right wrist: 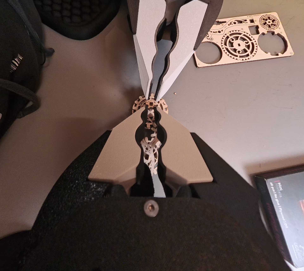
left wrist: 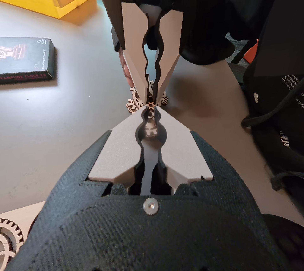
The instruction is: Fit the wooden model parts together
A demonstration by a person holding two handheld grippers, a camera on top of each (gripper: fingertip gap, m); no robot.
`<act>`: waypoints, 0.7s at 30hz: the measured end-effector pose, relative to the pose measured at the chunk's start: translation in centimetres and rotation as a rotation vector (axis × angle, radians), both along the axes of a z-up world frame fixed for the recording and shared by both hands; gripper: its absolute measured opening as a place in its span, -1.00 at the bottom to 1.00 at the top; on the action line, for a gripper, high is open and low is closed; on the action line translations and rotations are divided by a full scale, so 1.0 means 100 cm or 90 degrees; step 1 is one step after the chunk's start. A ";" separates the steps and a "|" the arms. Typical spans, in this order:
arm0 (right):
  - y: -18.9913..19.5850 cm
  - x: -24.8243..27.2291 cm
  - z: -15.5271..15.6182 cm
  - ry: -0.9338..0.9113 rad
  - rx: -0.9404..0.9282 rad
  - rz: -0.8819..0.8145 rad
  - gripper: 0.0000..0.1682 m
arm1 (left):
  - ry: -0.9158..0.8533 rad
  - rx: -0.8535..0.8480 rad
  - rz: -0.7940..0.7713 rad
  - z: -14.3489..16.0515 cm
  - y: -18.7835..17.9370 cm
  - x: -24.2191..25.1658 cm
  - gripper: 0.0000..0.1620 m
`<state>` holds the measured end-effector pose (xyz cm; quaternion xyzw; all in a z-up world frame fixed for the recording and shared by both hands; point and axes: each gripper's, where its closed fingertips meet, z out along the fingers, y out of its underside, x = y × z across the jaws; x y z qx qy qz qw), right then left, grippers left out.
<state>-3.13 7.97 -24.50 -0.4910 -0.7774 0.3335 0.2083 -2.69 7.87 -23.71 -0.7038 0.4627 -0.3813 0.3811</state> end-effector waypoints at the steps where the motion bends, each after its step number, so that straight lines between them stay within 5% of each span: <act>1: 0.001 0.000 -0.001 -0.001 -0.001 -0.002 -0.94 | -0.002 0.001 0.001 0.001 0.000 0.000 -0.96; 21: -0.001 0.001 -0.002 -0.008 -0.036 -0.005 -0.94 | -0.027 -0.050 -0.005 -0.002 -0.001 0.002 -0.96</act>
